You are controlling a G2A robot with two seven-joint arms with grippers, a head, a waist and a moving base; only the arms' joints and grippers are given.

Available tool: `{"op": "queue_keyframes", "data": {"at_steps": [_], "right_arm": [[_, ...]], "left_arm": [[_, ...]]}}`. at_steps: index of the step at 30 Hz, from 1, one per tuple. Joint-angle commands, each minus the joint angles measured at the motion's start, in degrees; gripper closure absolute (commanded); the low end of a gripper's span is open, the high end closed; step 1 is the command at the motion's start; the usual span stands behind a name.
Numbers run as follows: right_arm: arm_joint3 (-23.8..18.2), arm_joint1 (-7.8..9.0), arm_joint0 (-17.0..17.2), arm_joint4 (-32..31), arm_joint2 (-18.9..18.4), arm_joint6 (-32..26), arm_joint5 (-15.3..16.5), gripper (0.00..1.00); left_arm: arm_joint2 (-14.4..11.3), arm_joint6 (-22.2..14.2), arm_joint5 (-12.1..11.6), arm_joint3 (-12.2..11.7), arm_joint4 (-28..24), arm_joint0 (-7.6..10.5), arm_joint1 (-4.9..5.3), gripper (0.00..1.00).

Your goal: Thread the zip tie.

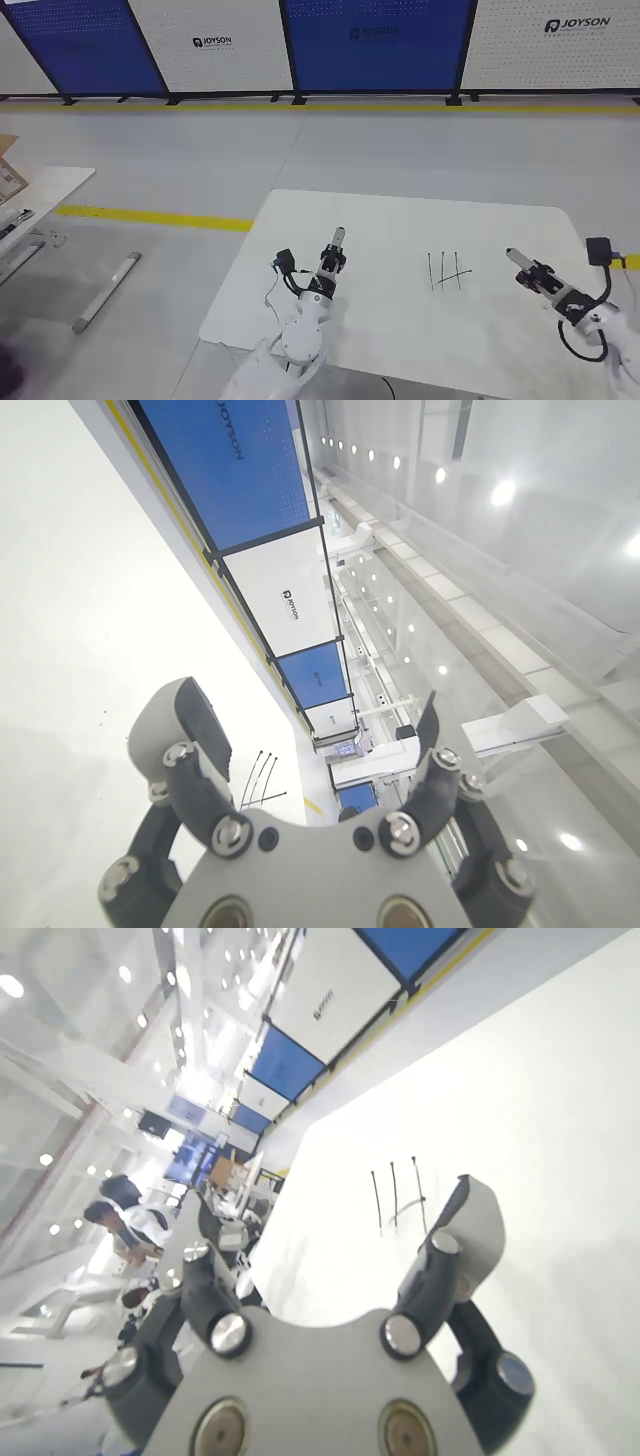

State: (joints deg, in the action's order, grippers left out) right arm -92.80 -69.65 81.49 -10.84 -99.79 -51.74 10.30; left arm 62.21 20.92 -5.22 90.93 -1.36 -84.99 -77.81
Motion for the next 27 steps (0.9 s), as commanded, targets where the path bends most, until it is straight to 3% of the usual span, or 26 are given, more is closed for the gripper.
{"op": "queue_keyframes", "data": {"at_steps": [1,9,11,12,16,17,18,27], "right_arm": [[-0.05,-0.03,0.07,0.26,0.00,2.34,-0.04,0.00],[-0.05,-0.03,0.07,0.26,0.00,2.34,-0.04,0.00],[0.67,0.15,-1.01,4.33,0.33,-3.53,0.28,0.00],[3.31,0.96,-4.39,7.65,-1.94,-11.77,0.53,0.00],[9.44,2.75,-12.77,6.67,-2.84,-24.77,0.69,0.00],[11.00,2.98,-14.43,7.10,-2.86,-25.57,0.82,0.00],[12.28,3.20,-15.90,7.21,-2.19,-27.70,1.24,0.00],[24.59,6.43,-25.71,5.42,12.94,-27.90,4.50,0.00]], "left_arm": [[0.00,0.00,0.00,0.00,0.00,0.00,0.00,0.00],[0.00,0.00,0.00,0.00,0.00,0.00,0.00,0.00],[0.00,0.00,0.00,0.00,0.00,0.00,0.00,0.00],[0.00,0.00,0.00,0.00,0.00,0.00,0.00,0.00],[0.00,0.00,0.00,0.00,0.00,0.00,0.00,0.00],[0.00,0.00,0.00,0.00,0.00,0.00,0.00,0.00],[0.00,0.00,0.00,0.00,0.00,0.00,0.00,0.00],[0.00,0.00,0.00,0.00,0.00,0.00,0.00,0.00]]}}
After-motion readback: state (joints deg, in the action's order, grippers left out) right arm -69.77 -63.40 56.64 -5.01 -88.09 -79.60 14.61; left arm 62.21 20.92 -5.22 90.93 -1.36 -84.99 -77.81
